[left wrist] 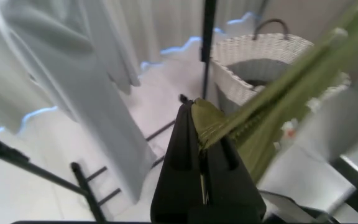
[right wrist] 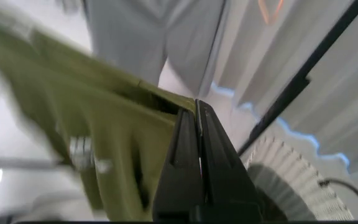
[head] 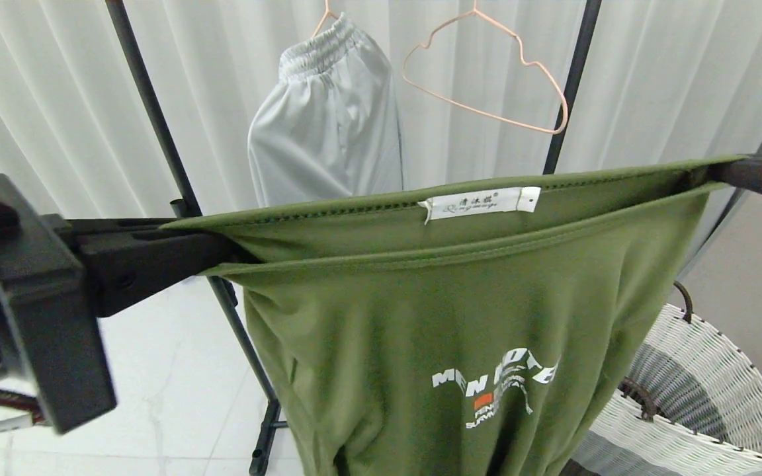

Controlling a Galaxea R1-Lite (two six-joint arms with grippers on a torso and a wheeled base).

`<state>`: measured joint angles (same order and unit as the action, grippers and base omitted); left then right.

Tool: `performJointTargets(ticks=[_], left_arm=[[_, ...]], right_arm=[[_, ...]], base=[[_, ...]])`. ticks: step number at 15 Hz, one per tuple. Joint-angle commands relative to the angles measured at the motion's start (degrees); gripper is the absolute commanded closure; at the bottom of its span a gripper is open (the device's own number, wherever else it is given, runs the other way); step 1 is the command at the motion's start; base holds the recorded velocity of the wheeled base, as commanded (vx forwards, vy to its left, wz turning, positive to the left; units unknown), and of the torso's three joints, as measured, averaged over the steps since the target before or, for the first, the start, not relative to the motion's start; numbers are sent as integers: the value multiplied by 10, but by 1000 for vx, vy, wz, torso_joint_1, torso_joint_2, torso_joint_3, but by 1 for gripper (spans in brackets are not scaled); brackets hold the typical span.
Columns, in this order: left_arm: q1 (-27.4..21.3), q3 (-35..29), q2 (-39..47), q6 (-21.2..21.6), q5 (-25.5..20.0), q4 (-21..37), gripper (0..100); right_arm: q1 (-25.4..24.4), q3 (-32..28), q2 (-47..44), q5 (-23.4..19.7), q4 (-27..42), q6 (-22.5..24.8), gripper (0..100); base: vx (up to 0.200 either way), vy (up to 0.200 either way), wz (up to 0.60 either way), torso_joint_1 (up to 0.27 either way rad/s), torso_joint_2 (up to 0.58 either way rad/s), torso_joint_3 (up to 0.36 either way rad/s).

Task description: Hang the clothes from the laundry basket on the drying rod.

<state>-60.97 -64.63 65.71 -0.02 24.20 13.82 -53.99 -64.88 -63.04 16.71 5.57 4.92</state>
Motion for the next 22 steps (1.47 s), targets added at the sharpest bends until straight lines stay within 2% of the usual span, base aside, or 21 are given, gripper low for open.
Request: performJointTargets(ticks=[1,4,8,12,13,15,17,20,22], left_arm=[[-32,8,-28,-4,1,6,100],[-55,39,-45,-5,0,6,100],[-100,42,-47,-5,1,6,100],[-93,34,-42,-2,3,6,100],[-73,3,-26,4,13,6,100],[-18,-67,13,17,20,5,100],[13,-108,34,66,11,4,100],[15,-97,50,68,2,2,100],[15,-70,54,67,2,-11,100]], right_arm=[[6,3,-61,-1,-53,0,100],[6,2,-108,-3,-136,0,100],[6,3,-116,-3,-139,-2,100],[35,-16,-111,-2,-134,3,100],[36,-37,-105,-2,-123,3,100],[37,-76,-85,-2,-57,4,100],[35,-104,-57,-1,2,4,100],[34,-89,8,-3,97,3,100],[29,-43,35,-2,110,3,100]], base=[[0,0,0,0,0,0],[0,0,0,0,0,0],[0,0,0,0,0,0],[0,0,0,0,0,0],[0,0,0,0,0,0],[0,0,0,0,0,0],[0,0,0,0,0,0],[0,0,0,0,0,0],[0,0,0,0,0,0]])
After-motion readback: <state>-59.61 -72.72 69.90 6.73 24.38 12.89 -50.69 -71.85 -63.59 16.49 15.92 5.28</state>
